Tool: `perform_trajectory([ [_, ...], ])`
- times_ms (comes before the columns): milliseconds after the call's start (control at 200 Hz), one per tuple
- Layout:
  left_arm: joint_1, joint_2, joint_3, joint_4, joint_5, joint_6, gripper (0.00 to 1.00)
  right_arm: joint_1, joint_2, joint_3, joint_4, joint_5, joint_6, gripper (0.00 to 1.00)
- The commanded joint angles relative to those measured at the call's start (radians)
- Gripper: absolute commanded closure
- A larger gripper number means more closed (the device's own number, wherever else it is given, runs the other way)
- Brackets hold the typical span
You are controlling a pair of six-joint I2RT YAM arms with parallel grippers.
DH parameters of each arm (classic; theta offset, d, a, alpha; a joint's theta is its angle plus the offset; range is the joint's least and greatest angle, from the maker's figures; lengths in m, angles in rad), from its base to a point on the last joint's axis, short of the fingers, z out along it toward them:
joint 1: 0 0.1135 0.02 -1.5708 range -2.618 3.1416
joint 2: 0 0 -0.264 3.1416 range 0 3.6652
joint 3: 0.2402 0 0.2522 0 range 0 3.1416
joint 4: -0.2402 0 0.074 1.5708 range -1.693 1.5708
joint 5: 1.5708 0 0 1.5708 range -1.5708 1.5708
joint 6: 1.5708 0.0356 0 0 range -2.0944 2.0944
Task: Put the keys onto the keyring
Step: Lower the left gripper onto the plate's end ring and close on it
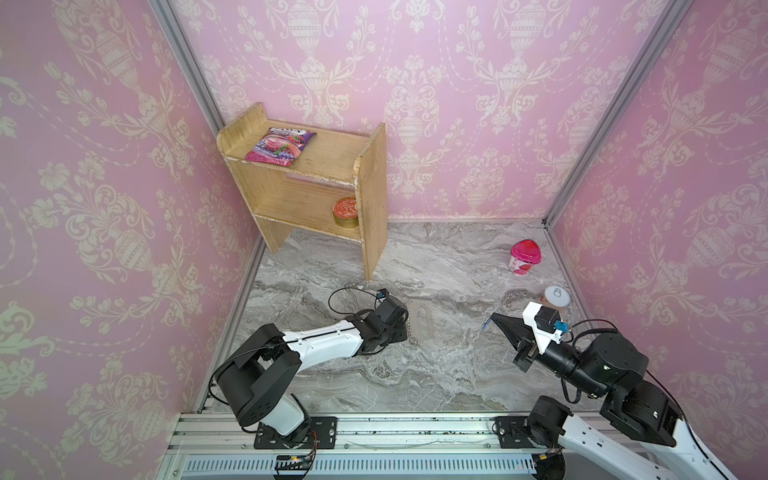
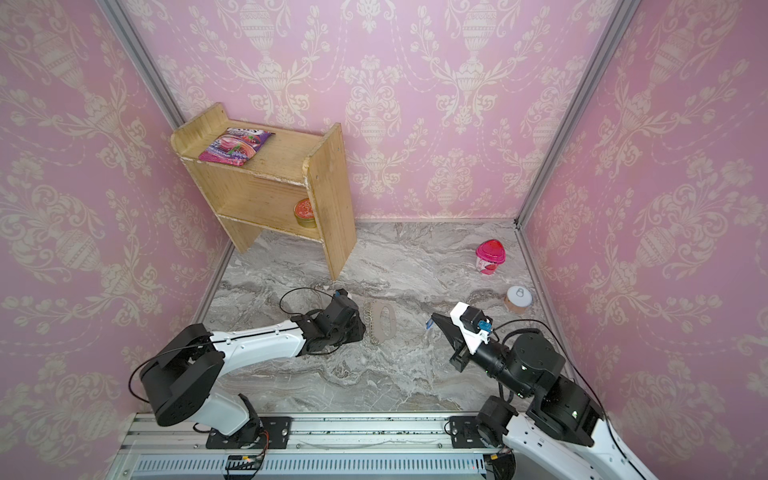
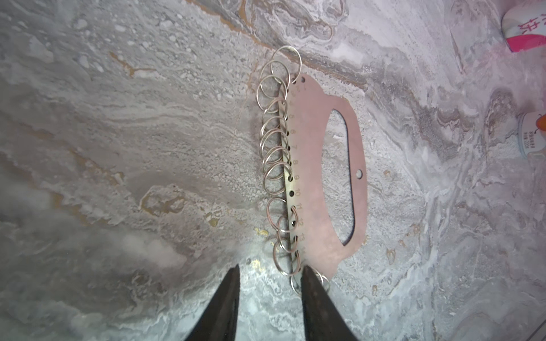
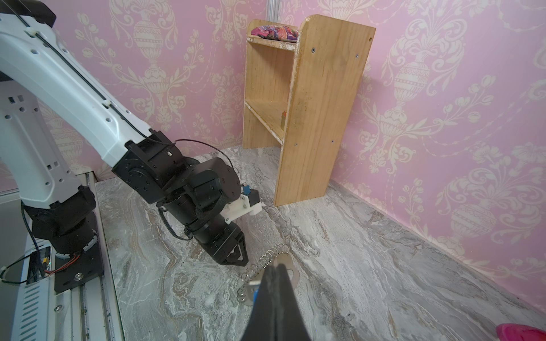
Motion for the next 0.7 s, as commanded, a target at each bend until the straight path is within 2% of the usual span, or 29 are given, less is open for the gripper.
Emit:
perform_trajectory([
  [0,0.003,0.018,-0.075,0.065,0.014,-0.248,0.68,-0.001,-0.031,-0.003,-0.007,0.020,0.014,1.00],
  [130,-0.016,0.044,-0.119,0.148,0.009,-0.389,0.72,0.000,-0.042,-0.005,-0.008,0.021,0.015,1.00],
  [300,-0.024,0.049,-0.120,0.174,-0.024,-0.448,0.71,-0.001,-0.040,-0.003,-0.013,0.026,0.013,1.00],
  [696,-0.030,0.082,-0.123,0.222,-0.002,-0.536,0.75,-0.001,-0.042,0.001,-0.017,0.033,0.014,1.00],
])
